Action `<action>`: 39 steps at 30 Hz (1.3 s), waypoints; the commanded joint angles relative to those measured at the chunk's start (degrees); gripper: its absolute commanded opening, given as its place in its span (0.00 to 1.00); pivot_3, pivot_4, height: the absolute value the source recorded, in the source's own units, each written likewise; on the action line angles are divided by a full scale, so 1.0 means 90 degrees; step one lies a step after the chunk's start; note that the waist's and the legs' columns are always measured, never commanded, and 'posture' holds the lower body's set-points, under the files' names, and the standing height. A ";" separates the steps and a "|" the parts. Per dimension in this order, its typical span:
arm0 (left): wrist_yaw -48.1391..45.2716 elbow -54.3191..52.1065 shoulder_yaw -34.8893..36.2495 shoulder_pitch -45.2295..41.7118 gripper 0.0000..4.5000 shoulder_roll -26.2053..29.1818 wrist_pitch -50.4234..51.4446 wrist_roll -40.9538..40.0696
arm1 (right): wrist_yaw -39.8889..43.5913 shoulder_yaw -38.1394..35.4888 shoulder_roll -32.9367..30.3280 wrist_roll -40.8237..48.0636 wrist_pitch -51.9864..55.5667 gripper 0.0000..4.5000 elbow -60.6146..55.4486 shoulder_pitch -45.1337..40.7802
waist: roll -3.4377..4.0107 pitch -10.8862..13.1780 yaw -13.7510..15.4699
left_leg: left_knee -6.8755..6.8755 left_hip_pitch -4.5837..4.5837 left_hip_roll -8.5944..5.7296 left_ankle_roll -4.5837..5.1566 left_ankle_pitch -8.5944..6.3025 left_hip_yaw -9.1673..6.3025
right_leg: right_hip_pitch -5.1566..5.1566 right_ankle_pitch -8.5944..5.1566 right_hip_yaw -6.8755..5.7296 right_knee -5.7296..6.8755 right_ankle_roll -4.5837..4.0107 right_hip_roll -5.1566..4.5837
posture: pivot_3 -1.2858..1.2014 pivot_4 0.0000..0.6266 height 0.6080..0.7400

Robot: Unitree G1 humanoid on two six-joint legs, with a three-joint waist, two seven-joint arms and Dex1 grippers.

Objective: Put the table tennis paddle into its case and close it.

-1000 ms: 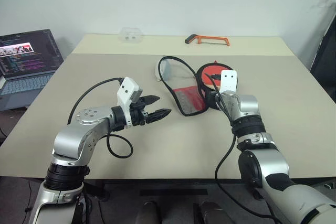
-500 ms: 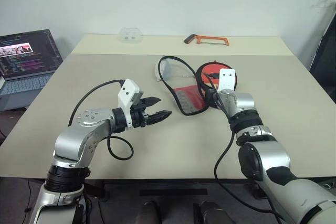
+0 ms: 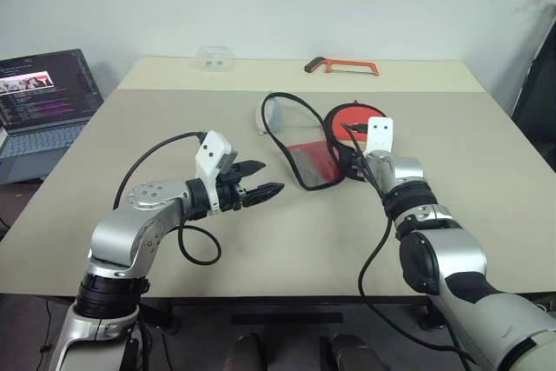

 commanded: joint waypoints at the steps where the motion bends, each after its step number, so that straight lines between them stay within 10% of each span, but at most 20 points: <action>1: 0.0008 -0.0219 0.0046 -0.0106 0.81 0.0038 -0.0161 0.0002 | 0.0094 0.0023 -0.0054 0.0025 0.0082 0.99 -0.0450 -0.0124 | 0.0000 0.0000 -0.0007 | 0.0000 0.0000 0.0000 0.0000 0.0000 0.0000 | 0.0000 0.0000 0.0000 0.0000 0.0000 0.0000 | 0.52 0.24 1.00; 16: 0.0835 0.2368 -0.0547 -0.1187 0.81 -0.0616 -0.1579 0.1578 | 0.2714 0.0527 -0.1303 0.0816 0.2346 0.99 -0.5992 0.2006 | -0.0018 -0.0010 0.0175 | -0.0008 -0.0001 -0.0001 0.0000 0.0000 0.0005 | -0.0005 -0.0008 -0.0001 -0.0001 -0.0009 0.0000 | 0.52 0.24 1.00; 28: 0.1221 0.5506 -0.1006 -0.2801 0.01 -0.1603 -0.2817 0.2764 | 0.4842 0.0449 -0.2303 0.1985 0.2115 1.00 -0.7821 0.3040 | -0.0018 -0.0009 0.0142 | -0.0014 -0.0002 0.0003 0.0001 0.0000 0.0000 | -0.0008 -0.0010 0.0001 0.0000 -0.0005 0.0011 | 0.52 0.24 1.00; 39: 0.1427 0.6113 -0.1152 -0.3128 0.01 -0.2419 -0.3175 0.3188 | 0.5421 0.0622 -0.2602 0.2382 0.1965 1.00 -0.8302 0.3402 | -0.0021 -0.0008 0.0188 | -0.0004 -0.0003 0.0000 0.0000 0.0000 -0.0001 | -0.0003 -0.0010 -0.0002 0.0002 0.0000 0.0008 | 0.52 0.24 1.00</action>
